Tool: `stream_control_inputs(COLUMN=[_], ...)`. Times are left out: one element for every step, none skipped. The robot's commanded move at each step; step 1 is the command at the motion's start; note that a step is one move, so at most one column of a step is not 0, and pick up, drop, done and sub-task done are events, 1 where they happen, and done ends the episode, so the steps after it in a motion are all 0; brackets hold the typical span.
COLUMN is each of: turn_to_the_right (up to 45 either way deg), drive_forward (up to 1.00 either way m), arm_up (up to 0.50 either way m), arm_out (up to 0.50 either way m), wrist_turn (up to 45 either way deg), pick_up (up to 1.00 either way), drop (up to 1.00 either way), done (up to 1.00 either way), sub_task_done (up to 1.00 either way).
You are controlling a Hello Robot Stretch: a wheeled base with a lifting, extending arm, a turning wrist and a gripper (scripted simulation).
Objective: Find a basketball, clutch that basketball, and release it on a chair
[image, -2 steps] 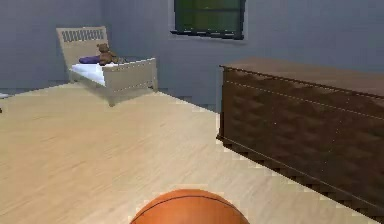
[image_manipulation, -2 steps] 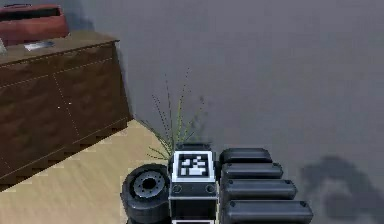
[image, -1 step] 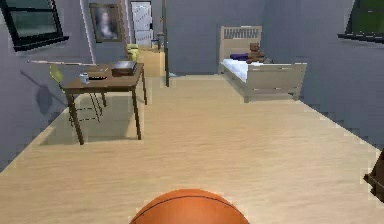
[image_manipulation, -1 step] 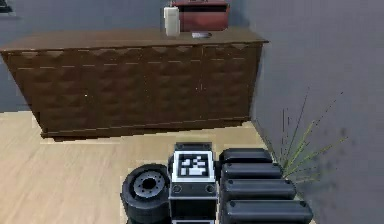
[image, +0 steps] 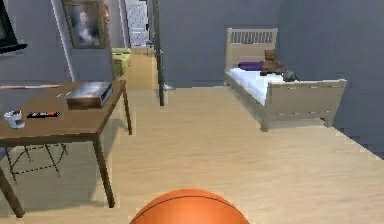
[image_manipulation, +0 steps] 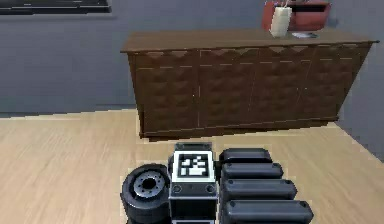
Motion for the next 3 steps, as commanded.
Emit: stream_control_inputs(turn_to_the_right=[-3.0, 0.0, -12.0], drive_forward=[0.00, 1.00, 0.00], arm_up=[0.00, 0.00, 0.00], arm_out=[0.00, 0.00, 0.00], wrist_turn=[0.0, 0.0, 0.0], pick_up=[0.00, 0.00, 0.00], drop=[0.00, 0.00, 0.00], done=[0.00, 0.00, 0.00], sub_task_done=[0.00, 0.00, 0.00])
